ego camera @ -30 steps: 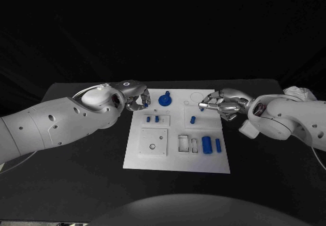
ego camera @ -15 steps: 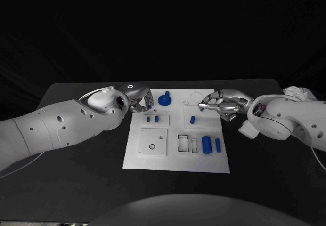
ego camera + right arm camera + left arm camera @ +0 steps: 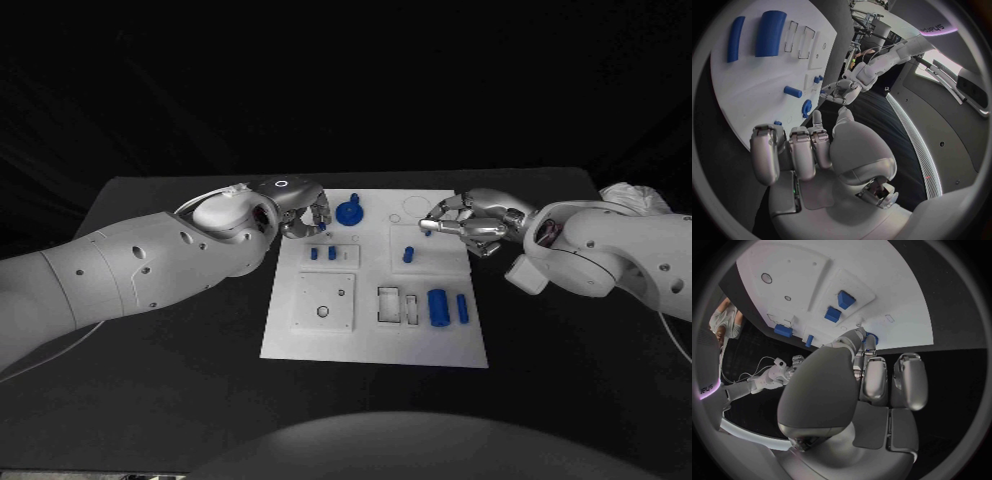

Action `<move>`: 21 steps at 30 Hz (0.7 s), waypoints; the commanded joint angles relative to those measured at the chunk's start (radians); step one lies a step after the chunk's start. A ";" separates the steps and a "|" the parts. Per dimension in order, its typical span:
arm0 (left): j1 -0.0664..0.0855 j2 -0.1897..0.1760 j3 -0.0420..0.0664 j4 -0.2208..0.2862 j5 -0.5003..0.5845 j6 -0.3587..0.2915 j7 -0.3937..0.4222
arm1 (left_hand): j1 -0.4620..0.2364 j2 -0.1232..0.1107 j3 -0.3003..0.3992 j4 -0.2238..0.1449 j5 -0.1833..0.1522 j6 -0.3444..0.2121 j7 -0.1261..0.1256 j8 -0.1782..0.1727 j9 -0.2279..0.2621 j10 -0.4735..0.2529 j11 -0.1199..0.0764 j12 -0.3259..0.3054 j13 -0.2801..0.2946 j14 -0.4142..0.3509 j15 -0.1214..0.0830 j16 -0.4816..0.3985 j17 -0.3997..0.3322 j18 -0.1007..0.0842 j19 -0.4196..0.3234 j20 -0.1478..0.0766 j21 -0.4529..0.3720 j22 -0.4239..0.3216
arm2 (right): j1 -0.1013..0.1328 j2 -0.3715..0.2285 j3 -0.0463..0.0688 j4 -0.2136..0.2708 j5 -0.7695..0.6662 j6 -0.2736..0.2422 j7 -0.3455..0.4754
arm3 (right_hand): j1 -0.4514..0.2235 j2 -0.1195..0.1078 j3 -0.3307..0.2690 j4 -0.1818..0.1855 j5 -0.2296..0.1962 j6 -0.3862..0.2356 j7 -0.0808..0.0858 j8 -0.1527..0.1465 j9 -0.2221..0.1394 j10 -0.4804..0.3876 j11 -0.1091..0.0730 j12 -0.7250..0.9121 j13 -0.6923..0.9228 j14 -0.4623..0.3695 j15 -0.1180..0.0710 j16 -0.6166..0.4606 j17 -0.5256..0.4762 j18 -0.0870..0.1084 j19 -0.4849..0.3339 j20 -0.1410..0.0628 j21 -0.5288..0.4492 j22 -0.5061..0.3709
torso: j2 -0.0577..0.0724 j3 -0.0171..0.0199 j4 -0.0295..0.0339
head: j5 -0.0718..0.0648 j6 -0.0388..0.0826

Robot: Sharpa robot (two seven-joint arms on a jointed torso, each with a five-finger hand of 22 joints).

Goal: Assemble the parts on the task board

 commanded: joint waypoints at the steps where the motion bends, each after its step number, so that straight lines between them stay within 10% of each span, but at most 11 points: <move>1: -0.002 0.009 0.000 -0.006 0.011 0.000 0.016 | -0.001 0.000 0.003 -0.004 -0.001 -0.003 0.002 -0.002 0.002 0.001 0.006 -0.005 -0.001 0.022 0.004 0.001 -0.001 -0.003 0.014 -0.002 0.000 0.168 | -0.001 0.001 0.000 0.001 -0.004 0.017 0.002 | 0.012 0.002 0.000 0.003 0.007 0.007 0.001 0.003 0.000 0.120 -0.019 -0.006 0.078 0.106 -0.007 0.003 0.263 0.009 -0.008 -0.002 -0.006 0.213 | 0.001 -0.0003 -0.0001 | -0.002 0.000; 21: -0.012 0.031 0.000 -0.026 0.012 0.035 0.002 | 0.001 0.000 0.004 -0.006 0.000 -0.006 0.003 -0.006 0.000 0.001 0.008 -0.007 -0.002 0.019 0.006 -0.005 -0.009 -0.002 0.012 -0.001 -0.006 0.165 | -0.001 0.001 0.000 0.002 -0.004 0.018 0.001 | 0.012 0.002 0.000 0.003 0.007 0.007 0.001 0.003 0.000 0.120 -0.019 -0.006 0.078 0.106 -0.007 0.003 0.263 0.009 -0.008 -0.002 -0.006 0.213 | 0.000 -0.0001 0.0004 | -0.009 0.000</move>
